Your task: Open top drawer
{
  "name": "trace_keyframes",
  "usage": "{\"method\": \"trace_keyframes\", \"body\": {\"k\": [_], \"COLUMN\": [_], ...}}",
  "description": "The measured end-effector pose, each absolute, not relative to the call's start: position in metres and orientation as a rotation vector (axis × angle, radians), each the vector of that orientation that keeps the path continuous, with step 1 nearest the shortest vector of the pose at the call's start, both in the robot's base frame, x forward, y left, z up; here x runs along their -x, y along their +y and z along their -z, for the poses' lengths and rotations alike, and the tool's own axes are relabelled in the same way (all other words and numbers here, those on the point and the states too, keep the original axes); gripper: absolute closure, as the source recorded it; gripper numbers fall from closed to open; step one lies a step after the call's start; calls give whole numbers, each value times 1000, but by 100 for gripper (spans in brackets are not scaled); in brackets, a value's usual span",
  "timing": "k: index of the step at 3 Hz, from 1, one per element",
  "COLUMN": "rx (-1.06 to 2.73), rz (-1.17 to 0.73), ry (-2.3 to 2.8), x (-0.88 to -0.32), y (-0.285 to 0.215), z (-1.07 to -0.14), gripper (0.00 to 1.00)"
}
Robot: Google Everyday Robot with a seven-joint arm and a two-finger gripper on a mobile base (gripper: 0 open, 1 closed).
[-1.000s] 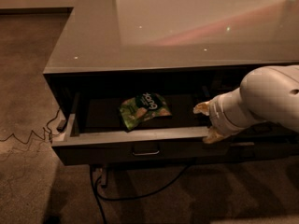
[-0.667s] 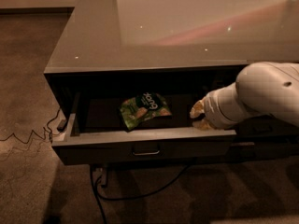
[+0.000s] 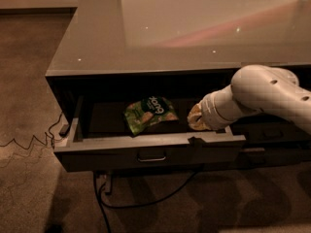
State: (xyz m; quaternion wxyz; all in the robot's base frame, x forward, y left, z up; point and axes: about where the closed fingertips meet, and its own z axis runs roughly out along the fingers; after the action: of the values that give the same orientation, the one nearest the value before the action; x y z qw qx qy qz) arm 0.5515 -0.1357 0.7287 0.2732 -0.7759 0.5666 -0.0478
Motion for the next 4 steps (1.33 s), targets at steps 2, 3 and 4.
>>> {"method": "trace_keyframes", "body": {"k": [2, 3, 4], "rx": [2095, 2114, 2164], "rz": [37, 18, 9], "ry": [1515, 1505, 1522], "x": [-573, -578, -580], "y": [-108, -96, -92], "z": [-700, -690, -671], "gripper": [100, 100, 100]}}
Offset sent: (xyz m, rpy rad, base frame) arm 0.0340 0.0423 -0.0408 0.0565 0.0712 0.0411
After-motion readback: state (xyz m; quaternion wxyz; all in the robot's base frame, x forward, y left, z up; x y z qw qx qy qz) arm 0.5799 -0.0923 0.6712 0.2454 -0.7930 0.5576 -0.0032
